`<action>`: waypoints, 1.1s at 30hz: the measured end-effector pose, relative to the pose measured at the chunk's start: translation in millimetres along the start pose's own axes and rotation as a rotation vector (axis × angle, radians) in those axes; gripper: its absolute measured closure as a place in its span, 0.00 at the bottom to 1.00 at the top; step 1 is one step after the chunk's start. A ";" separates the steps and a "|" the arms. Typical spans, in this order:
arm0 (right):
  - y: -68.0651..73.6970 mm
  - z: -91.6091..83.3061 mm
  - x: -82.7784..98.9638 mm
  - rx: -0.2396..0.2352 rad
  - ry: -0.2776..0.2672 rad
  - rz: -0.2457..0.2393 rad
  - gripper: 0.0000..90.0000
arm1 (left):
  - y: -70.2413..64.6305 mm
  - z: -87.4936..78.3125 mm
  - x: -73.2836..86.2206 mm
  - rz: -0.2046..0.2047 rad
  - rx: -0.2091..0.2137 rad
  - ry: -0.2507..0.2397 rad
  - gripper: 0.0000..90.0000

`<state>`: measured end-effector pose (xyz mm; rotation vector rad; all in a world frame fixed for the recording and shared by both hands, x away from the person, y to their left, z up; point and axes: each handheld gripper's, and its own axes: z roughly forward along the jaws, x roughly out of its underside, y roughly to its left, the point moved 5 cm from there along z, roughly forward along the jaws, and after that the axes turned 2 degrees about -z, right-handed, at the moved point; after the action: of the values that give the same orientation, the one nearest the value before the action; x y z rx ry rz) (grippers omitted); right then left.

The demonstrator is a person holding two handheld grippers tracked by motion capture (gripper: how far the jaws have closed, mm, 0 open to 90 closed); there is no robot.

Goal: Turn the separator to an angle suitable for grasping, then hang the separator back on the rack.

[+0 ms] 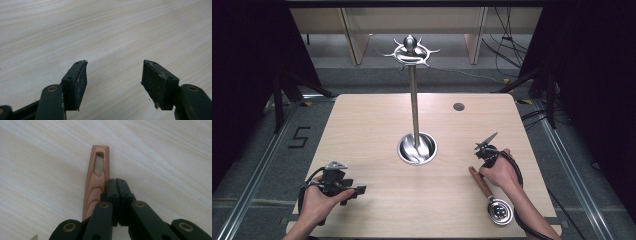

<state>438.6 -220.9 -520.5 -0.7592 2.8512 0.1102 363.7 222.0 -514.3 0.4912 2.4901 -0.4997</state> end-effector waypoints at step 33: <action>24.8 -32.8 29.1 -0.073 0.043 -0.062 0.70 | -0.1 2.7 -1.2 -0.004 0.001 0.005 0.41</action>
<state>396.0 -217.4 -493.7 -0.8736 2.8749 0.1922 365.8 220.5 -515.7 0.4886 2.4961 -0.5018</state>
